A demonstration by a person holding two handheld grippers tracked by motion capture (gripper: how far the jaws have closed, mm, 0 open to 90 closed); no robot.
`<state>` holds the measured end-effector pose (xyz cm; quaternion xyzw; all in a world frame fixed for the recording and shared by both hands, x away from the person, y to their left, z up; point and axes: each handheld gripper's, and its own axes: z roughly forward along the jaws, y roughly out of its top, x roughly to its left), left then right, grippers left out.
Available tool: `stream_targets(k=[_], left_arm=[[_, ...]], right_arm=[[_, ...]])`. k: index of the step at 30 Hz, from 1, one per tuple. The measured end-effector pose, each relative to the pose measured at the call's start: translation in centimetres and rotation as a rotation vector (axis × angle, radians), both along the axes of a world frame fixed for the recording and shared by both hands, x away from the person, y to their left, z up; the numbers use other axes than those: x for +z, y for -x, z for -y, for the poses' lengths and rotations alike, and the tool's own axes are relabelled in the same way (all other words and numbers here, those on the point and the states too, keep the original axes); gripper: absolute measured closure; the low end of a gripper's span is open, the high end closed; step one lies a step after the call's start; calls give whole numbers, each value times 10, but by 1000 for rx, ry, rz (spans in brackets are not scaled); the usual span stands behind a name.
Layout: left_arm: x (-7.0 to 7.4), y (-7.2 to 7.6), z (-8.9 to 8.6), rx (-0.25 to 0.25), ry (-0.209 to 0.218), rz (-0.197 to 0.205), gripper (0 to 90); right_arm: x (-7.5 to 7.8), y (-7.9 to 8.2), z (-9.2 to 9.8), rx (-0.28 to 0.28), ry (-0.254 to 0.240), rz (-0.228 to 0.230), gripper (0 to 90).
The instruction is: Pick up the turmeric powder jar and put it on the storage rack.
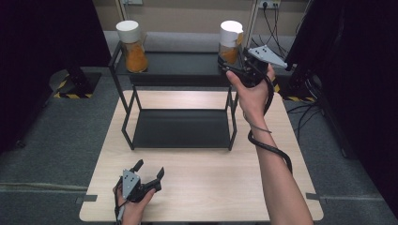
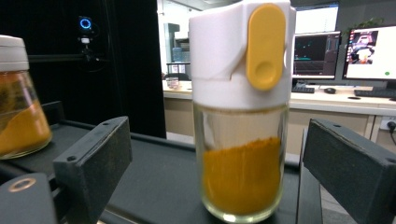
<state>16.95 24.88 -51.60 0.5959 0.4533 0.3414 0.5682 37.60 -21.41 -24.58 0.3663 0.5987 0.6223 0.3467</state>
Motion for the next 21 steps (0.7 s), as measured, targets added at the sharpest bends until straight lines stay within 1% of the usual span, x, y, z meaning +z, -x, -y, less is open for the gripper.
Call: stream_targets(k=[4,10,13,15,17,18,19,20,21], left_arm=[[0,0,0,-1,-3,-2,119],[0,0,1,3,-2,0,118],[0,0,1,4,-1,-1,118],[0,0,1,3,-1,0,118],[0,0,1,4,1,-1,118],[0,0,1,3,1,-2,118],[0,0,1,3,0,-2,118],[0,0,1,3,0,-1,118],[0,0,1,4,-2,-1,118]], right_arm=[[-4,7,4,8,12,2,85],[-8,18,7,29,31,20,85],[-11,23,10,37,37,16,86],[-16,26,12,41,31,14,85],[-21,30,13,42,36,26,86],[-22,31,14,46,37,18,86],[-25,33,15,47,32,26,86],[-27,36,15,41,39,42,87],[-28,38,16,39,40,46,87]])
